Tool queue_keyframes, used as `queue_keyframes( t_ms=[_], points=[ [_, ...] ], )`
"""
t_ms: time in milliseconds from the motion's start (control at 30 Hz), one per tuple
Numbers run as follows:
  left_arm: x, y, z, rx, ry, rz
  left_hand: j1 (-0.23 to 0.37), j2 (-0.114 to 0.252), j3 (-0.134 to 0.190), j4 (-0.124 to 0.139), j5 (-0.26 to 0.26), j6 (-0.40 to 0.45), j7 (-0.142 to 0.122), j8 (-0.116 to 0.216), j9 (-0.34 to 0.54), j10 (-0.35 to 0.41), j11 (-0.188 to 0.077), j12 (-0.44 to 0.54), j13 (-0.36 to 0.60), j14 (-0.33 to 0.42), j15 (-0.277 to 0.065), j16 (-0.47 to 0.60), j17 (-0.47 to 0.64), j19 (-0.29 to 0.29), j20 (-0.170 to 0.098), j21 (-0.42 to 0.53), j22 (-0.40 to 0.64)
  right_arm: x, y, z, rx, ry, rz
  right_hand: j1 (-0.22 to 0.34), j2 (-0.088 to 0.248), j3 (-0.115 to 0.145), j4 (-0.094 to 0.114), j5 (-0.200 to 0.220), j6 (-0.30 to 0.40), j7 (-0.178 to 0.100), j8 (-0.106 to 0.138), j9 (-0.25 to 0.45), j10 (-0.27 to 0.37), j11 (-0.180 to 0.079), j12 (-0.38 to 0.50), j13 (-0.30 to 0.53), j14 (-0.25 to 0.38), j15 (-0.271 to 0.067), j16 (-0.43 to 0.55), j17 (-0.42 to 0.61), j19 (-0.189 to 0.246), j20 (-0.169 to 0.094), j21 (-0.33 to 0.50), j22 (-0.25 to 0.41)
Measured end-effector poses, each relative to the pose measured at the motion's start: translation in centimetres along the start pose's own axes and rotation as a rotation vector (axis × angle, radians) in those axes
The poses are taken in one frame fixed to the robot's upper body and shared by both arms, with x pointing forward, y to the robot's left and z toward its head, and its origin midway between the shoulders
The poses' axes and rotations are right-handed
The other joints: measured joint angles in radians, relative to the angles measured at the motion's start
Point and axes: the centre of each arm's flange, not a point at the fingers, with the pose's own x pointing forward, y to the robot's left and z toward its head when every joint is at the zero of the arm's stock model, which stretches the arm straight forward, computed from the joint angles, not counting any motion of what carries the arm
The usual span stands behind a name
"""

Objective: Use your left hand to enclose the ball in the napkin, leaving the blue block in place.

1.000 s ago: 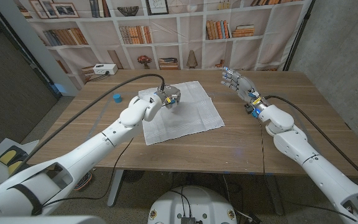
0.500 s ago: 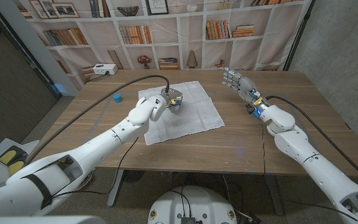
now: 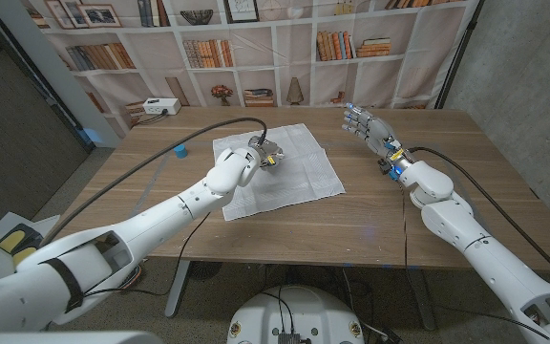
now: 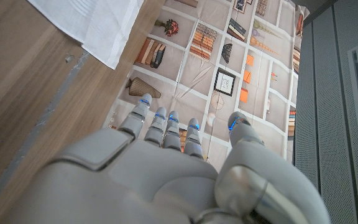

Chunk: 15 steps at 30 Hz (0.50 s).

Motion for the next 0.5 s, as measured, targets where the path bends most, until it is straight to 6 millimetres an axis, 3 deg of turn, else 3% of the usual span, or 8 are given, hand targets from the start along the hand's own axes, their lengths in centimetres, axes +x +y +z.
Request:
queue_keyframes(
  t_ms=[267, 500],
  points=[
    [-0.9, 1.0, -0.5, 0.005, 0.003, 0.006, -0.15, -0.031, -0.052, 0.043, 0.005, -0.062, -0.006, -0.041, -0.005, -0.044, 0.019, -0.06, -0.043, -0.128, 0.004, -0.004, -0.036, -0.101, 0.018, -0.068, 0.0, 0.2, 0.0, 0.1, -0.003, -0.002, -0.002, 0.0, 0.0, 0.0, 0.0, 0.0, 0.0, 0.0, 0.0, 0.0, 0.0, 0.0, 0.0, 0.0, 0.0, 0.0, 0.0, 0.0, 0.0, 0.0, 0.0, 0.0],
    [-2.0, 2.4, -0.9, -0.036, -0.021, 0.037, -0.231, -0.029, -0.076, 0.074, 0.015, -0.055, 0.0, -0.039, -0.005, -0.034, 0.021, -0.067, -0.06, -0.161, 0.002, -0.003, -0.052, -0.136, 0.036, -0.102, 0.003, 0.4, 0.1, 0.1, -0.003, -0.001, -0.004, 0.0, 0.0, 0.0, 0.0, 0.0, 0.0, 0.0, 0.0, 0.0, 0.0, 0.0, 0.0, 0.0, 0.0, 0.0, 0.0, 0.0, 0.0, 0.0, 0.0, 0.0]
  ],
)
